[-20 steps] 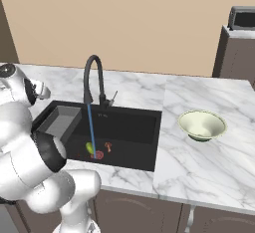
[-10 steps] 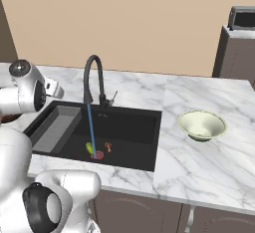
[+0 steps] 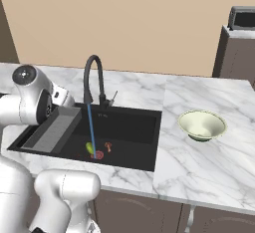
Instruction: Pick the mushrooms from the sink and place them in one bowl. Place the mango in the other bowl. Then turn off the sink faucet.
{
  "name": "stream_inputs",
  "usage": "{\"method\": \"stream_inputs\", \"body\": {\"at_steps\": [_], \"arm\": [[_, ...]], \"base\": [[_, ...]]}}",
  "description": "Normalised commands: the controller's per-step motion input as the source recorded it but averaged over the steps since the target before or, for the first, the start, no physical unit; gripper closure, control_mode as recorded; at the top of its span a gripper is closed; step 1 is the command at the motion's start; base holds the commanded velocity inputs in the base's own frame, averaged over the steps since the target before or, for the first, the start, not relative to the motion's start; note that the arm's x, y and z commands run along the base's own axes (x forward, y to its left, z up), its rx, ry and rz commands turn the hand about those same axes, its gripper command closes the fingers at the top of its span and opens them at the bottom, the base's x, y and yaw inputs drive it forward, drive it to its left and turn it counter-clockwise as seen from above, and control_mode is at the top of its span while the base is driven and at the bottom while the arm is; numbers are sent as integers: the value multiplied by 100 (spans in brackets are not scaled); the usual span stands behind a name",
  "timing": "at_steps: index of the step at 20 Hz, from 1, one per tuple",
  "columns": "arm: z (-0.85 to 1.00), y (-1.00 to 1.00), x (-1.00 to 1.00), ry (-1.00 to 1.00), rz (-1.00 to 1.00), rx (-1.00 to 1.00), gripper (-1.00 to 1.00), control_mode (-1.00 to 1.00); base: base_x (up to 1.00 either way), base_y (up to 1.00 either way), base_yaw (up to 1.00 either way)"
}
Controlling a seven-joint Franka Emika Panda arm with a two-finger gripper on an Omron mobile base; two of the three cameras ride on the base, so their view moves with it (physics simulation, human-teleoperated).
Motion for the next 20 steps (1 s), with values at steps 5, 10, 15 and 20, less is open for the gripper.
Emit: {"method": "stream_inputs", "body": {"at_steps": [5, 10, 15, 20], "arm": [[20, -54, -43, 2, -5, 0, -100, -100], [8, -34, -12, 7, 1, -4, -100, -100], [0, -27, -3, 10, 4, -8, -100, -100], [0, -25, 0, 13, 8, -9, -100, -100]], "base": [[0, 0, 0], [0, 0, 0], [0, 0, 0], [0, 0, 0]]}}
